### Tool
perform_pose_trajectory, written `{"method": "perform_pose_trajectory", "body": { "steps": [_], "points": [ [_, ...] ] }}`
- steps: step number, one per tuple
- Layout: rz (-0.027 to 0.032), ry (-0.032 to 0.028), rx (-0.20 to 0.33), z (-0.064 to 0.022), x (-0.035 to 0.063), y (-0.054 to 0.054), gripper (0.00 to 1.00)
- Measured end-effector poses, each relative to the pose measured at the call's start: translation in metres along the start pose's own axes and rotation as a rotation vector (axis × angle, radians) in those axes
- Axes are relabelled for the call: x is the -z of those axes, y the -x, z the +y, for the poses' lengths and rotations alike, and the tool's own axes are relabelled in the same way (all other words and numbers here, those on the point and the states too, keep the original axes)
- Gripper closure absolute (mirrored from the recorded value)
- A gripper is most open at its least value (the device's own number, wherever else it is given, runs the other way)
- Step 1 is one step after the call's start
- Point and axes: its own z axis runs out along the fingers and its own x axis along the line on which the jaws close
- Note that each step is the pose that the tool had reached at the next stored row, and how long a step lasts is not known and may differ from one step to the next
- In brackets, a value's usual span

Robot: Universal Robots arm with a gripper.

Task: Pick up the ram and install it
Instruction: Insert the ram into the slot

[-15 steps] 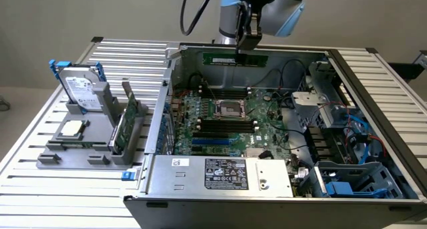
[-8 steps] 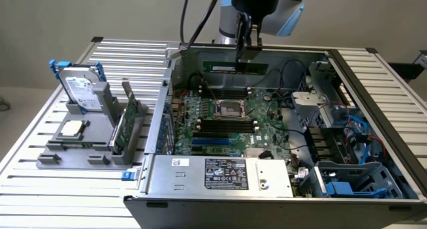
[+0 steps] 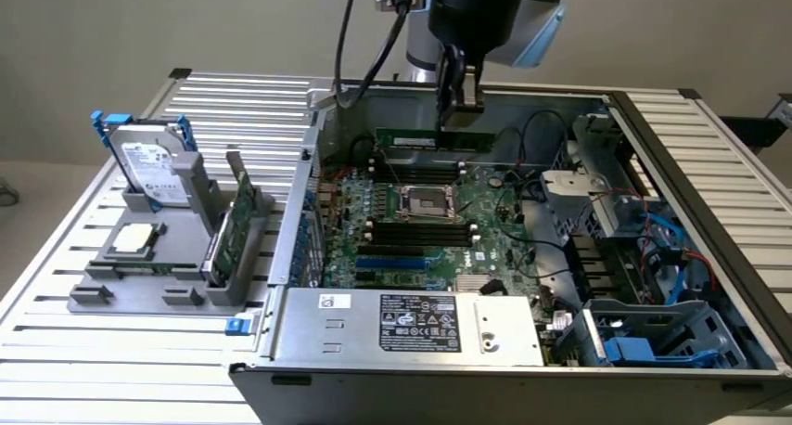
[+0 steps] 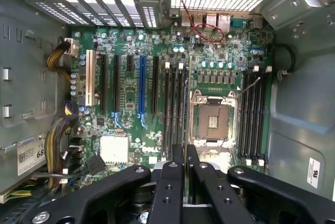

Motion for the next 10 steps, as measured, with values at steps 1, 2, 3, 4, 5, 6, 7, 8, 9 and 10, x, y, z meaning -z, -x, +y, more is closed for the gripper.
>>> {"method": "perform_pose_trajectory", "body": {
  "steps": [1, 2, 3, 4, 5, 6, 7, 8, 9, 10],
  "points": [
    [0.0001, 0.0001, 0.0, -0.0001, -0.0018, 0.0, 0.86],
    [0.0001, 0.0, 0.0, -0.0002, -0.0036, 0.0, 0.86],
    [0.0001, 0.0, 0.0, -0.0003, -0.0054, 0.0, 0.86],
    [-0.0001, 0.0, 0.0, -0.0004, -0.0072, 0.0, 0.86],
    [0.0, 0.0, 0.0, -0.0004, -0.0091, 0.0, 0.86],
    [0.0001, 0.0001, 0.0, -0.0005, -0.0109, 0.0, 0.86],
    [0.0, 0.0, 0.0, -0.0006, -0.0127, 0.0, 0.86],
    [0.0001, 0.0, 0.0, -0.0007, -0.0145, 0.0, 0.86],
    [0.0001, 0.0, 0.0, -0.0008, -0.0163, 0.0, 0.86],
    [0.0001, 0.0, 0.0, -0.0008, -0.0182, 0.0, 0.86]
  ]
}}
